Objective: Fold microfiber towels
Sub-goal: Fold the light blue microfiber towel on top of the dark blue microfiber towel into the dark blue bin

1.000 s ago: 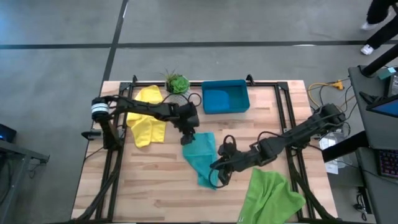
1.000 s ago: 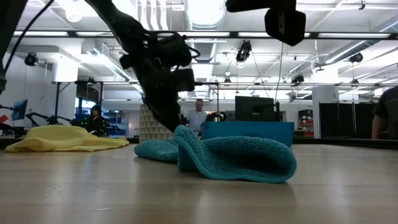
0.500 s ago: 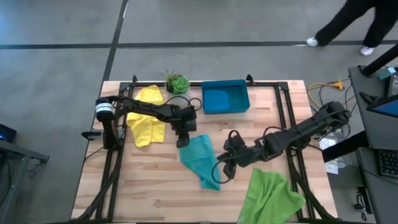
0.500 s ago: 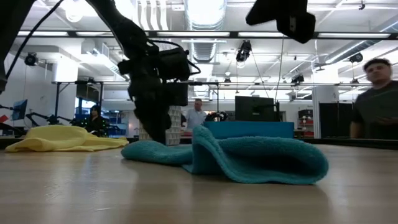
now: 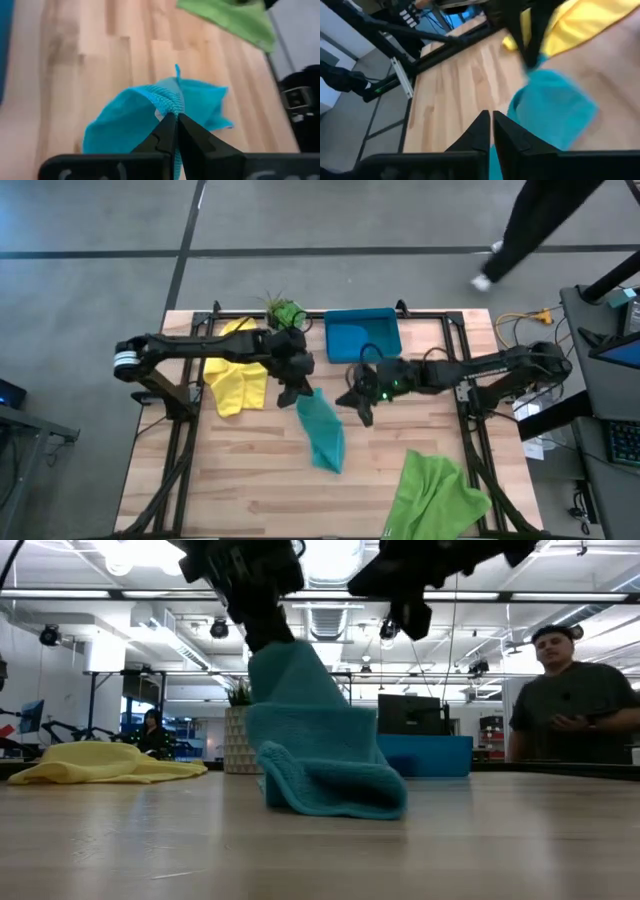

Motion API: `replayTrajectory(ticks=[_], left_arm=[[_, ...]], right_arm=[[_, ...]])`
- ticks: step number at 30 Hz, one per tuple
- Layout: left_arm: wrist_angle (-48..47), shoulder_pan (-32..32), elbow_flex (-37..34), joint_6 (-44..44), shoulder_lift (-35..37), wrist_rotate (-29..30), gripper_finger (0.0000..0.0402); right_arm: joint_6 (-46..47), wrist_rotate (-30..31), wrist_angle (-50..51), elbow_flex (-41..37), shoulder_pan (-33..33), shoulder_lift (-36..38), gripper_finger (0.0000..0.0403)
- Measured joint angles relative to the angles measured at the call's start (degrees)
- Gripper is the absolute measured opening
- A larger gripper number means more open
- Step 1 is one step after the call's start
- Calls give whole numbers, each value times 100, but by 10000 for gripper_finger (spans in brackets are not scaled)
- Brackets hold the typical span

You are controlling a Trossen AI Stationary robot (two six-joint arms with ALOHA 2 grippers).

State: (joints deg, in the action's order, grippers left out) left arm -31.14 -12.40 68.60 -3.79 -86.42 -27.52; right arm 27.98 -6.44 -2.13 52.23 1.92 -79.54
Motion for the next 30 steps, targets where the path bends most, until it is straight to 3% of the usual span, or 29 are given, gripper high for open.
replayTrajectory(ticks=[7,13,18,25,30], left_arm=[[-163,115,345,-1,-45,-836,0],[-149,238,557,48,-147,-1545,0],[-148,268,806,56,-152,-2087,0],[-132,278,1042,344,-152,-2434,0],[-137,291,1205,497,-136,-2479,0]], right_arm=[[-580,-760,-457,17,-700,-110,105],[-1117,-1412,-686,171,-753,-382,162],[-1150,-2245,-1523,179,-716,-593,173],[-988,-2462,-2392,179,-681,-853,165],[-963,-3025,-2424,409,-671,-1180,164]])
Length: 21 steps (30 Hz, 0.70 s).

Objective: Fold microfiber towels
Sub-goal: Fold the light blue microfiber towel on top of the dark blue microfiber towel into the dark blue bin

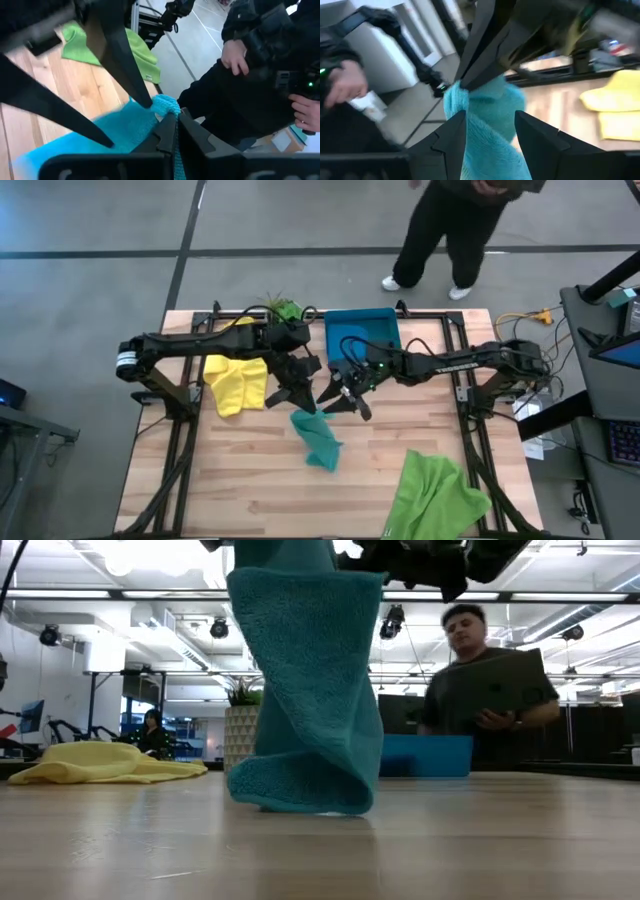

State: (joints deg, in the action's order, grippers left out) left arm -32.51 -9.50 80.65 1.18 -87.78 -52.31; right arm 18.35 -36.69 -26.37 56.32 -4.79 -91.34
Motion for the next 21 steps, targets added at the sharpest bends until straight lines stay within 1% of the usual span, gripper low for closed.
replayTrajectory(ticks=[4,7,11,12,16,18,21], left_arm=[[-100,-9,101,13,59,14,0],[-186,-20,87,22,173,63,0],[-582,-20,84,19,253,178,0],[-685,-20,84,23,253,196,0],[-756,-24,74,99,253,361,0],[-753,-24,81,155,253,461,0],[-748,-24,84,161,253,574,0]], right_arm=[[217,-619,10,261,16,-256,159],[377,-988,131,334,17,-318,152],[463,-1109,223,287,17,-282,149],[463,-1075,227,258,17,-251,150],[433,-577,266,190,62,-202,166],[362,-152,382,185,150,-202,178],[20,417,674,181,346,-211,194]])
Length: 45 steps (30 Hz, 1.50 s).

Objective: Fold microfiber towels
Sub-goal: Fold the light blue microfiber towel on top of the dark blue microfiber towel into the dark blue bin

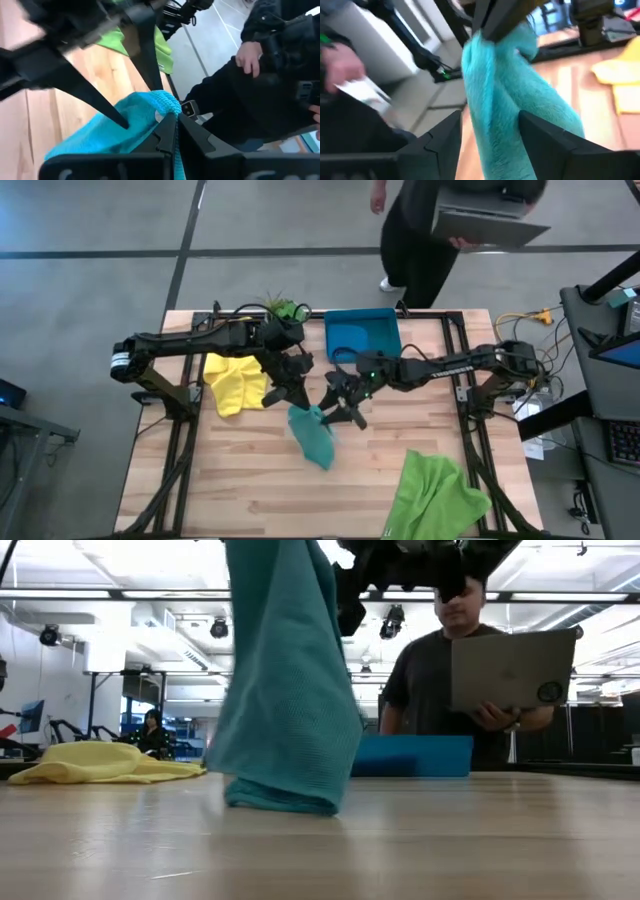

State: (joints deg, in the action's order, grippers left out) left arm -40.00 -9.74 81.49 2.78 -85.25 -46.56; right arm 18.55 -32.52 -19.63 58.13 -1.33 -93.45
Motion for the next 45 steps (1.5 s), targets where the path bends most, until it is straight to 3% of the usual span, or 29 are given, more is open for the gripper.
replayTrajectory(ticks=[6,9,18,28,33,35,38,45], left_arm=[[-1,0,2,140,0,22,0],[-2,0,0,140,0,19,0],[5,0,13,138,105,-61,0],[48,0,13,142,361,-77,0],[39,0,2,142,378,-74,0],[27,0,2,142,385,-74,0],[-117,0,-4,134,393,24,0],[-1321,0,-22,-216,393,1125,0]], right_arm=[[-600,1260,724,-7,284,-5,202],[-804,1575,864,-19,298,-34,193],[-1056,1612,1032,-148,244,-239,139],[-1170,1835,922,-168,244,-707,113],[-1073,1926,745,-170,198,-792,48],[-1061,1929,1037,-173,175,-686,19],[-1107,2088,1739,-177,131,-332,11],[-1236,2375,3876,-177,92,996,9]])
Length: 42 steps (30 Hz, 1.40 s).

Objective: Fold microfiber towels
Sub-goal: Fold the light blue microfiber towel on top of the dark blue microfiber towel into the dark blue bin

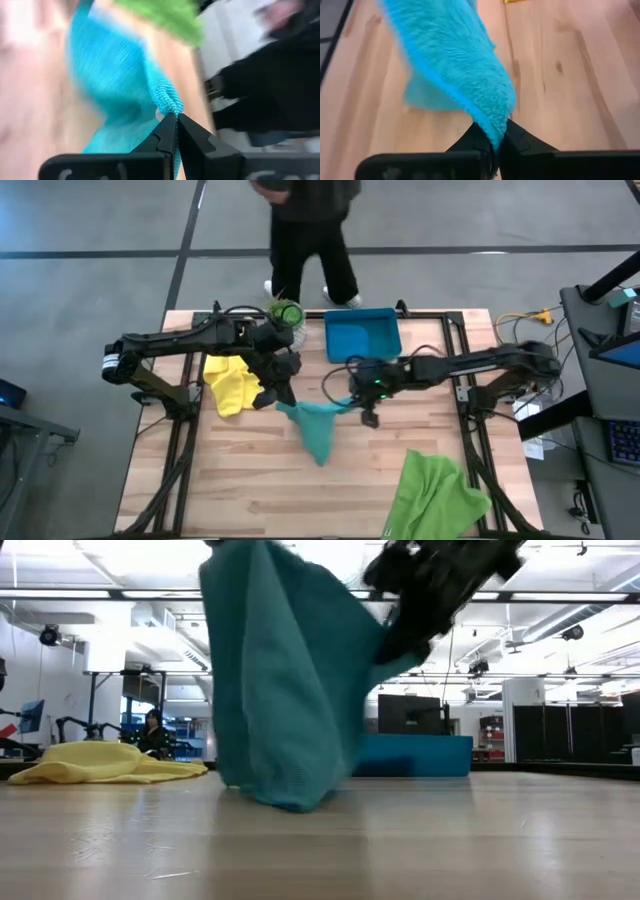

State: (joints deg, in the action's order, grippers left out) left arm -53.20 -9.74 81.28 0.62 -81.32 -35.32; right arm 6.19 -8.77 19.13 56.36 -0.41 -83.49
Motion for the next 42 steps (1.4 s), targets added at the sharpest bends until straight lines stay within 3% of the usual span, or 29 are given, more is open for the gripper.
replayTrajectory(ticks=[3,10,12,16,20,22,32,42], left_arm=[[-319,5,6,-134,0,1184,0],[-124,-20,230,-734,0,4122,0],[35,-22,376,-897,0,4646,0],[346,10,631,-1000,27,4957,0],[369,281,556,-626,12,4850,0],[407,435,283,-351,-80,4423,0],[2465,1436,-1933,883,-782,2786,0],[4005,1611,-2751,1765,-1036,1015,5]], right_arm=[[3,170,645,2,3,580,9],[-370,1427,1462,339,-493,1498,9],[-446,1500,1766,633,-704,1565,9],[-445,1501,2447,1302,-761,1489,9],[66,1458,2662,1250,-265,1351,9],[417,1450,2559,960,81,1313,9],[2396,1161,578,-801,1740,662,9],[3128,492,-532,-832,2523,-361,9]])
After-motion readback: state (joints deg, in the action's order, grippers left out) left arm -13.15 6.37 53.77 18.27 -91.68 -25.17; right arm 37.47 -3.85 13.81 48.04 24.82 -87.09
